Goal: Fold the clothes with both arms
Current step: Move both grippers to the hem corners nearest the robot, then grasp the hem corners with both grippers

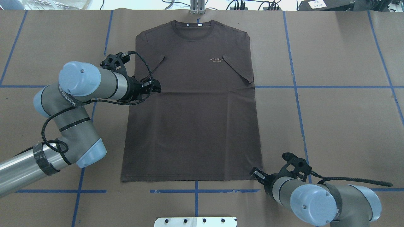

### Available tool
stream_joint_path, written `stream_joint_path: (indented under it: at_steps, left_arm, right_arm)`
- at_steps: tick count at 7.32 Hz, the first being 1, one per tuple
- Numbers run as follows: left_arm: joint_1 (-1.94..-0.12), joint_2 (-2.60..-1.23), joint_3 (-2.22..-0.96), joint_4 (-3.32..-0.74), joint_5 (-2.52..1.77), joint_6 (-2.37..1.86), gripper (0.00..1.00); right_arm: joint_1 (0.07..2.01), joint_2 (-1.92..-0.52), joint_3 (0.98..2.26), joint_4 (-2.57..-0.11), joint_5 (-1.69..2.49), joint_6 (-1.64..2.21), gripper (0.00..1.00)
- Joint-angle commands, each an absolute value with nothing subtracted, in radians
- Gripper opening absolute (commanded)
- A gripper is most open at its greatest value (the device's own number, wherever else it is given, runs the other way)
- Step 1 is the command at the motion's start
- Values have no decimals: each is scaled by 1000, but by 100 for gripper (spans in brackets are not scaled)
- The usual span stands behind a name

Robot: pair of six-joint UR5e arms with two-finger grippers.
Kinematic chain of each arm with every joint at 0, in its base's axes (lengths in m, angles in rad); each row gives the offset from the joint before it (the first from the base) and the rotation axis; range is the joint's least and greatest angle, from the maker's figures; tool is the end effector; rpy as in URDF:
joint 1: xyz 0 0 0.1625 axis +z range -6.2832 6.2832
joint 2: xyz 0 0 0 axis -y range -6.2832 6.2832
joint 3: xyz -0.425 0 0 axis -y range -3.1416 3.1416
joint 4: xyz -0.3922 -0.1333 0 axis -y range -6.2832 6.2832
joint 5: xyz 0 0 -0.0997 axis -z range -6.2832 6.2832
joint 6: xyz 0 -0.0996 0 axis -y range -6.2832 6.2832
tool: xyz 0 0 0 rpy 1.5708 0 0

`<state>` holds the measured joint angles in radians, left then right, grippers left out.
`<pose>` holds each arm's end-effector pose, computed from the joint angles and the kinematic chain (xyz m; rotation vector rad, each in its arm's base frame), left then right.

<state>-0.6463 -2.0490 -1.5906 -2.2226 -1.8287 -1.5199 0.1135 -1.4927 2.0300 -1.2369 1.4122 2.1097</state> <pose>0.4689 -0.4889 0.3008 0.1765 1.1593 -0.3780 -0.4894 -0.2058 0.3725 -0.0392 -0.8995 0.6779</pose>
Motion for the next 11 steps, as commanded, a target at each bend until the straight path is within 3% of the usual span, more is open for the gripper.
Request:
stream_joint_path:
  at_steps: [1,5,6,9,11]
  left_arm:
    - [-647,-2048,-1589,-2223,-1829,-1517,84]
    - [-646,-2049,-1617,-2218,-1832,-1529,84]
    - [-635,-1995,-1667,-2217,-1821,-1584,84]
    - [-371,-1733,-1979,-2042,-1599,-1739,82]
    - [-234,-1631,-2037,-2030,-1532,-1903,78]
  right_arm:
    - [117,-1493,2034,-1236,1425,2109,0]
    - [133,-1493,2084,-1255,1430,2108,0]
    - [133,-1494,2101,-1255,1430,2109,0]
    - [133,-1496,2120,-1255,1431,2108,0]
    - [135,-1494,2123,-1255,1431,2106,0]
